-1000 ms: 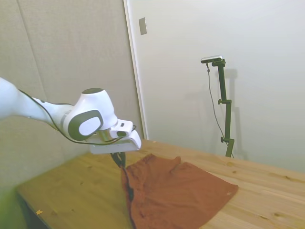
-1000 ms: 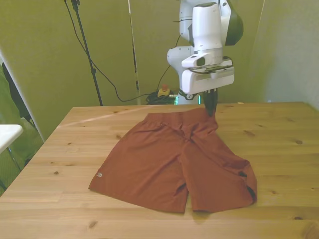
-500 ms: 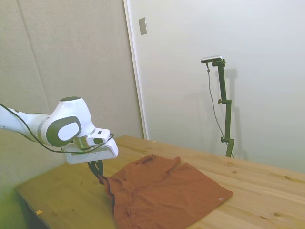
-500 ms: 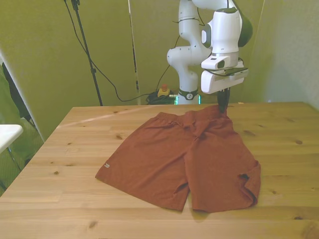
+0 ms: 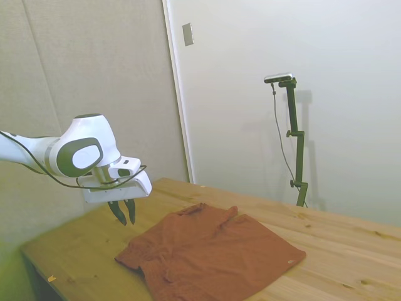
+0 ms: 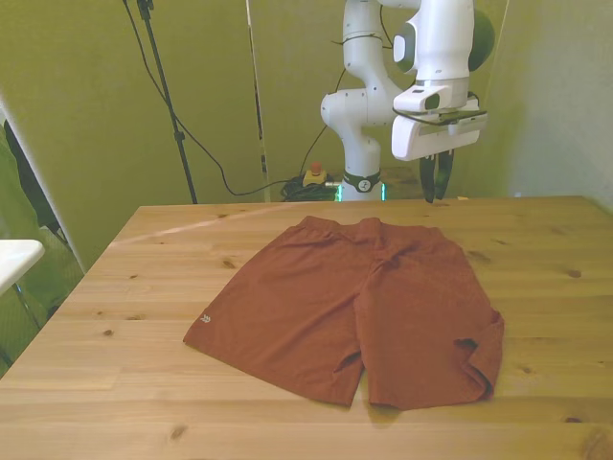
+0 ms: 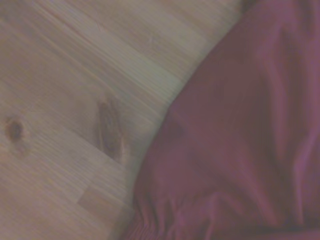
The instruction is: Unfold the shorts
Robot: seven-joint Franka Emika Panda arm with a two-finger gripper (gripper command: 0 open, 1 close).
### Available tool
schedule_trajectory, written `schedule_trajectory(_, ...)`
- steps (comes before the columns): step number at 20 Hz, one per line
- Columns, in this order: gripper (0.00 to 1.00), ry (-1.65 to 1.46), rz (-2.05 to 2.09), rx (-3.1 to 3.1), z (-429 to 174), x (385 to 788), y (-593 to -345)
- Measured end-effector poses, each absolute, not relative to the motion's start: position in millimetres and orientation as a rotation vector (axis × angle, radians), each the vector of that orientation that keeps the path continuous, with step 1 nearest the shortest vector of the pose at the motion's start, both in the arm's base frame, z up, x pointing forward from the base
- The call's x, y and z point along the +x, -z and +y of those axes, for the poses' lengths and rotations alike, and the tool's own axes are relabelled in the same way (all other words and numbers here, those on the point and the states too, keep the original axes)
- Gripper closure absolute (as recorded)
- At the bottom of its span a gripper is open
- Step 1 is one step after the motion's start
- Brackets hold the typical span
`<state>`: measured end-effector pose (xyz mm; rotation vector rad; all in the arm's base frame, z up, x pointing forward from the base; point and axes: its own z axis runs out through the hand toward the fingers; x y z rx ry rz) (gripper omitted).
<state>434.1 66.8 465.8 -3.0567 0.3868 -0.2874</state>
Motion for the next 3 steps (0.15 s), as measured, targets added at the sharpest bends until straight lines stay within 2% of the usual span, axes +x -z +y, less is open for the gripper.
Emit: schedule_trajectory(3, 0.00, 0.294, 0.457, -3.043, 65.4, 430.8, -487.6)
